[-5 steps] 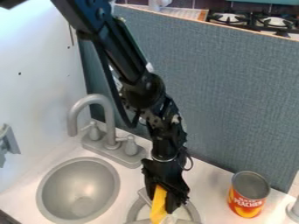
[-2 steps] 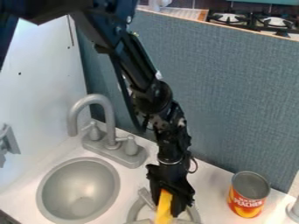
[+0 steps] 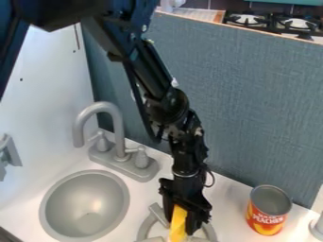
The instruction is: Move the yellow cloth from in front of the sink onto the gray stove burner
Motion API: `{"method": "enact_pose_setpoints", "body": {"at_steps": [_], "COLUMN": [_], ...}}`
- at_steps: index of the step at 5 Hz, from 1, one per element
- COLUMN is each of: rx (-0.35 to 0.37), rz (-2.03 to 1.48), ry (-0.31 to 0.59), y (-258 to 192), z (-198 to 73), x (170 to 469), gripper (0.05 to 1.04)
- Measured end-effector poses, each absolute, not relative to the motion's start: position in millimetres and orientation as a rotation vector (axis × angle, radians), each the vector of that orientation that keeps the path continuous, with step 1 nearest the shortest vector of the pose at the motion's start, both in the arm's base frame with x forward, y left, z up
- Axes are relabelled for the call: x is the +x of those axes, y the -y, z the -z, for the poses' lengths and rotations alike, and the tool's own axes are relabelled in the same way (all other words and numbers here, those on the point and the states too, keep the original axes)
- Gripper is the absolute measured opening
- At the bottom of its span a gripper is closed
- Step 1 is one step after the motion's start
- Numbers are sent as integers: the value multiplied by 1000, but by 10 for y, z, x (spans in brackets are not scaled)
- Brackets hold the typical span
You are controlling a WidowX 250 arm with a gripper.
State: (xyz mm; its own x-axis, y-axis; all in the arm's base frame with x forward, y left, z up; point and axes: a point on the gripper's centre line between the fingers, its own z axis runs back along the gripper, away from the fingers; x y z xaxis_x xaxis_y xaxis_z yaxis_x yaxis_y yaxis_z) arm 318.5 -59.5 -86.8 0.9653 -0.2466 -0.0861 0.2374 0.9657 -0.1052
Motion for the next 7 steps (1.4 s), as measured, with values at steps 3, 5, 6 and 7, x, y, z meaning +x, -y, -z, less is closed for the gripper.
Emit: {"method": "enact_pose_setpoints", "body": {"at_steps": [3, 5, 6, 7], "rx": [-52, -42, -27, -1], "rz": [288, 262, 228, 253], "ry": [-118, -59, -24, -23], "y": [605, 574, 538, 611], "z": [858, 629, 411, 233], "x": [3068, 2983, 2840, 2616], "gripper": [999, 999, 999, 999]}}
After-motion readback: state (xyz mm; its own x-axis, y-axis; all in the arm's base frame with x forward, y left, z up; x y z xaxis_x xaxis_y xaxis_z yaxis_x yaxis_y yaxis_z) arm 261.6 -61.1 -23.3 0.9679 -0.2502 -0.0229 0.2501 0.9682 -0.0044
